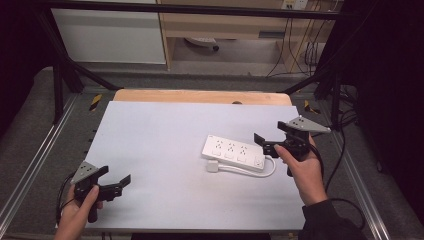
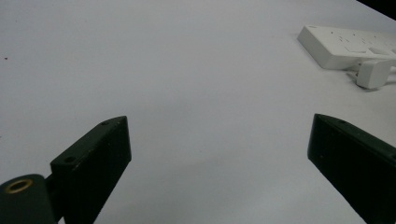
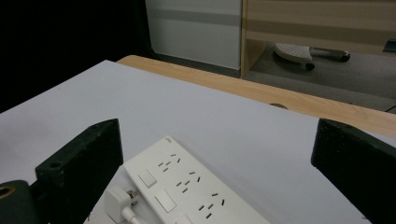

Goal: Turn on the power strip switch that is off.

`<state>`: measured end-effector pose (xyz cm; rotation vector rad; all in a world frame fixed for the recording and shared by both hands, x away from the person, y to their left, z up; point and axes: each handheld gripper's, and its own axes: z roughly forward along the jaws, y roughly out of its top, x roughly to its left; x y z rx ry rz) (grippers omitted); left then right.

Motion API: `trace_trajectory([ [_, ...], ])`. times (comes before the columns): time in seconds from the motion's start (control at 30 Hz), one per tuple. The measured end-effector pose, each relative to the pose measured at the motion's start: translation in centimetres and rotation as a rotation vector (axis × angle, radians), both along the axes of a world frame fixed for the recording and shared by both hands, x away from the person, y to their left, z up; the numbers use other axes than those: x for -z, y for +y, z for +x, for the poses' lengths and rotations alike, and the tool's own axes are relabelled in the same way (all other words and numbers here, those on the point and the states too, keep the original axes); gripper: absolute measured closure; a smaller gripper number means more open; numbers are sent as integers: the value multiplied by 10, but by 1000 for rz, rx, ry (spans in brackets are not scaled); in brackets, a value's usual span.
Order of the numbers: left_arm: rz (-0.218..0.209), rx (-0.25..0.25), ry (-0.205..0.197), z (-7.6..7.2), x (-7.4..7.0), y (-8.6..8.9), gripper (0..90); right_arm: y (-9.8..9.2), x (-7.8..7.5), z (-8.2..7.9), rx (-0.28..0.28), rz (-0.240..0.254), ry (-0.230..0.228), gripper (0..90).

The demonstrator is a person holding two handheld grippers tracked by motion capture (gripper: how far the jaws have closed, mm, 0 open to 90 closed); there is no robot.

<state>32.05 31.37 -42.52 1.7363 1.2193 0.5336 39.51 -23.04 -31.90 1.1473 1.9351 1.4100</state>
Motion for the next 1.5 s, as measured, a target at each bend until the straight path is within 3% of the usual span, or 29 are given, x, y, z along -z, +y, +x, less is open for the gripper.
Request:
trace_trajectory([
  [0.47,1,0,0,0,0,0,60,14,-4,14,-18,-3,2,58],
  [0.83,5,2,1,0,0,0,60,24,-3,17,-33,-24,-6,304],
  [1.5,11,1,0,0,0,1,60,41,5,25,-66,-10,2,440],
])
